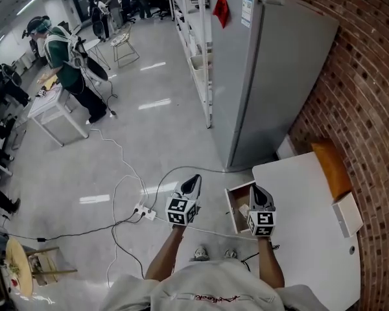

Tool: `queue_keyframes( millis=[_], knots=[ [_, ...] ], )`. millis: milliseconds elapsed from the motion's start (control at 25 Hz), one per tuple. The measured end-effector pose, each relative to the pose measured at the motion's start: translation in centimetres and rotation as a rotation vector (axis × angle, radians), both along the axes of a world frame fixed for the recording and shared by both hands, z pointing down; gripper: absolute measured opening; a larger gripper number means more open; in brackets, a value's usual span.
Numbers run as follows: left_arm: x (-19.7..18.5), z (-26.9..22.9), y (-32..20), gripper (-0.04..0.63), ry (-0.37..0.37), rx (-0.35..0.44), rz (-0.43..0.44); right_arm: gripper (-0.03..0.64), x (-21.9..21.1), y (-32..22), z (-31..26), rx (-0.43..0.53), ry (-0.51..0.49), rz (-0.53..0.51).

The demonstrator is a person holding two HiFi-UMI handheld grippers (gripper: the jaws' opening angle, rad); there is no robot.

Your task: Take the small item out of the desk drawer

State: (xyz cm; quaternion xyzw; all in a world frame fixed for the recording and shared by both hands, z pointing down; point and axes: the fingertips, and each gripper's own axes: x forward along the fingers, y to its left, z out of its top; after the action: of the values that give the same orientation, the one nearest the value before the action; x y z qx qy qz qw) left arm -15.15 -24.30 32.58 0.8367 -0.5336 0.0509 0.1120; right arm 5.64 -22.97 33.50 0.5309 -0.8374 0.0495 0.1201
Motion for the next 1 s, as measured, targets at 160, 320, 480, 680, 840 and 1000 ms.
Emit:
queue_keyframes(
  millis=[160,320,480,680,840,1000],
  knots=[
    [0.2,0.7,0.1,0.009,-0.014,-0.001,-0.025,0.011,0.8,-1.1,-0.2,0.017,-0.012,-0.022],
    [0.2,1.0,-0.7,0.009,-0.020,0.008,-0.069,0.011,1.1,-3.1,0.3,0.041,-0.030,-0.049],
    [2.2,4.5,2.2,0.009,-0.012,-0.065,-0.070,0.011,3.0,-0.6,3.3,-0.030,-0.015,-0.056],
    [3.0,7.8,3.0,0.009,0.001,-0.127,-0.068,0.011,2.9,0.5,6.8,-0.092,-0.011,-0.069],
    [3.5,10.9,3.9,0.009,-0.001,-0.169,-0.050,0.011,2.9,1.6,9.4,-0.136,-0.013,-0.065],
    [4.2,13.5,4.4,0.009,0.018,-0.212,-0.044,0.011,3.2,2.5,12.0,-0.177,-0.009,-0.057]
  ],
)
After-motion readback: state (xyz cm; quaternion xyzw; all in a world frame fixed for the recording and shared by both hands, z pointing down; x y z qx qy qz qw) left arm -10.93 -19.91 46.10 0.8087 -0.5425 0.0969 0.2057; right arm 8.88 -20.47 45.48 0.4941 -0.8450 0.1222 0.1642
